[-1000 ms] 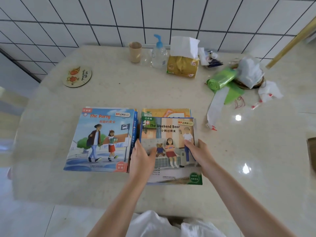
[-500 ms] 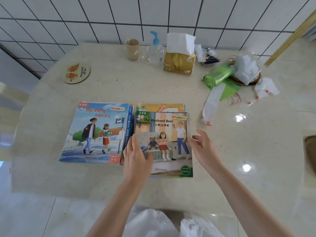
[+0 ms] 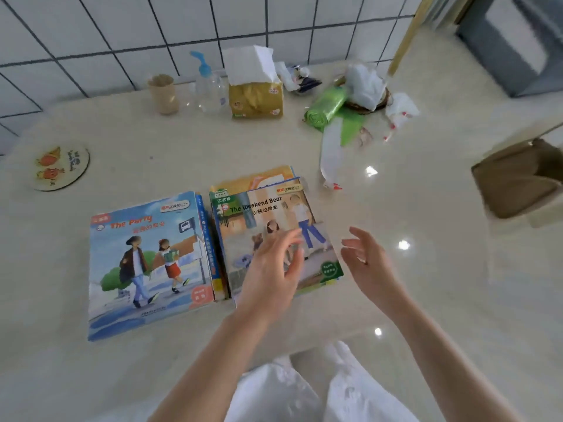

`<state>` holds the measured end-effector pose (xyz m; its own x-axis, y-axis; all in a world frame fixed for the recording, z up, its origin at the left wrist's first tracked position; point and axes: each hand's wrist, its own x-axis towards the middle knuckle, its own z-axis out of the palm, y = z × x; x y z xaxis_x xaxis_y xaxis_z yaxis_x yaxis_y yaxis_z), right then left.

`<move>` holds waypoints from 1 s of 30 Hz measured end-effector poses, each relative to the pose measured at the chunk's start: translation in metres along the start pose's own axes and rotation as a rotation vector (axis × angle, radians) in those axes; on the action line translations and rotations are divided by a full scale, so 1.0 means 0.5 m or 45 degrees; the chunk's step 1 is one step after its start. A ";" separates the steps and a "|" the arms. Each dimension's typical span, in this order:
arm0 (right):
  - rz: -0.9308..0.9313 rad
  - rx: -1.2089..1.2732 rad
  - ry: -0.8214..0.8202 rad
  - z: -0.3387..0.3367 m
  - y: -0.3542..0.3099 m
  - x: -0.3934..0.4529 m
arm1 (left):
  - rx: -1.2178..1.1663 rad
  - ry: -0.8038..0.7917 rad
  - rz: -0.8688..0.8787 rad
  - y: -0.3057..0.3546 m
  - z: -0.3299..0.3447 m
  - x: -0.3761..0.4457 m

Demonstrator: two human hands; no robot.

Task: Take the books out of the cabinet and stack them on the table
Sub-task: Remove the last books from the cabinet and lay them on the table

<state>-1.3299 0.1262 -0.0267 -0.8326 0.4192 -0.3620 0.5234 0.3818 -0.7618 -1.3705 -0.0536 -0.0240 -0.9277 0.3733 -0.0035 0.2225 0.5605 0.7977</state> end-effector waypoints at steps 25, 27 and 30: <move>0.754 0.224 1.016 0.116 0.302 -0.731 | 0.149 -1.525 0.485 0.065 0.221 -0.356; 0.845 0.274 1.083 0.122 0.334 -0.809 | 0.157 -1.604 0.519 0.080 0.262 -0.411; 0.968 0.331 1.222 0.127 0.389 -0.951 | 0.204 -1.753 0.613 0.124 0.331 -0.534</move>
<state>-0.8438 -0.0513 -0.0369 0.1893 0.9343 -0.3021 0.6708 -0.3477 -0.6551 -1.0596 0.0035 -0.0735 0.2358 0.8876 -0.3958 0.5364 0.2208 0.8146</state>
